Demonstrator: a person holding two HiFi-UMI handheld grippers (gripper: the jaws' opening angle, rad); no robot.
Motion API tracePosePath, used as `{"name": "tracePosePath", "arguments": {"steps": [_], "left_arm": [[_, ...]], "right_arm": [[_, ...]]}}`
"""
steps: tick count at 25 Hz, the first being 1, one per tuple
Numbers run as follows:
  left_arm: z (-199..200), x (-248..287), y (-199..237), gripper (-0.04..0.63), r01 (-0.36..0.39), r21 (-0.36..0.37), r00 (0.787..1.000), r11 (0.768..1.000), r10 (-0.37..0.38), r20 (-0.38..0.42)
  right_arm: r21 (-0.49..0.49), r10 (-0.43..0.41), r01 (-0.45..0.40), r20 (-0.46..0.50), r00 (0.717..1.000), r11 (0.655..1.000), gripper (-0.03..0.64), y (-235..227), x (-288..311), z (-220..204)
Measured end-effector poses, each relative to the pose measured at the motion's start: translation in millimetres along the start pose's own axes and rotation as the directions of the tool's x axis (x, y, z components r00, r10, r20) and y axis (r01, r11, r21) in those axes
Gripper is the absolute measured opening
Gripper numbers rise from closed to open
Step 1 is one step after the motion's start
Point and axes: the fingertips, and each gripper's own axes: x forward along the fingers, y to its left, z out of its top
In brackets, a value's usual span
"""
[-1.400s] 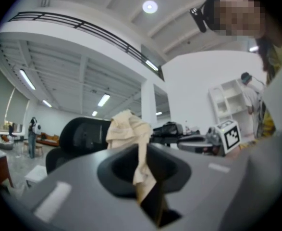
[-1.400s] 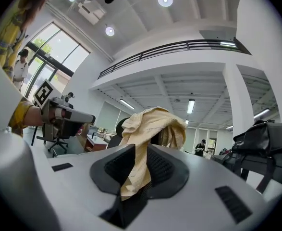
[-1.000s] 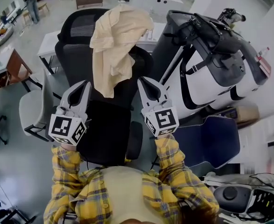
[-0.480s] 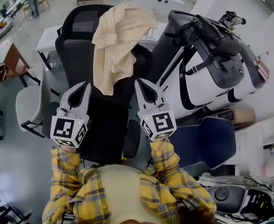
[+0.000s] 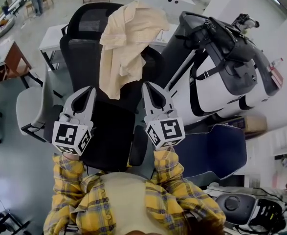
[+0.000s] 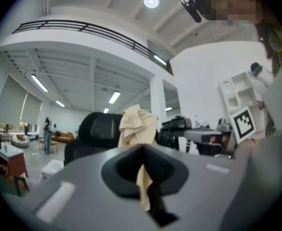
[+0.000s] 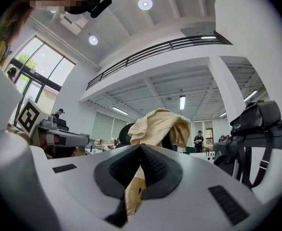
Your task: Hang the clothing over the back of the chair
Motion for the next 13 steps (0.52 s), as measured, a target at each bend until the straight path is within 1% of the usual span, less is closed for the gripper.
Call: {"name": "tracePosePath", "arguments": {"steps": [8, 13], "left_arm": [[-4.9, -1.7, 3.3, 0.006, -0.015, 0.015, 0.999, 1.000, 0.015, -0.030], [-15.2, -1.0, 3.3, 0.006, -0.030, 0.039, 0.996, 0.999, 0.033, -0.079]], "right_arm": [[0.026, 0.014, -0.013, -0.011, 1.000, 1.000, 0.014, 6.8, 3.0, -7.5], [0.034, 0.027, -0.026, -0.024, 0.999, 0.999, 0.013, 11.0, 5.9, -14.0]]}}
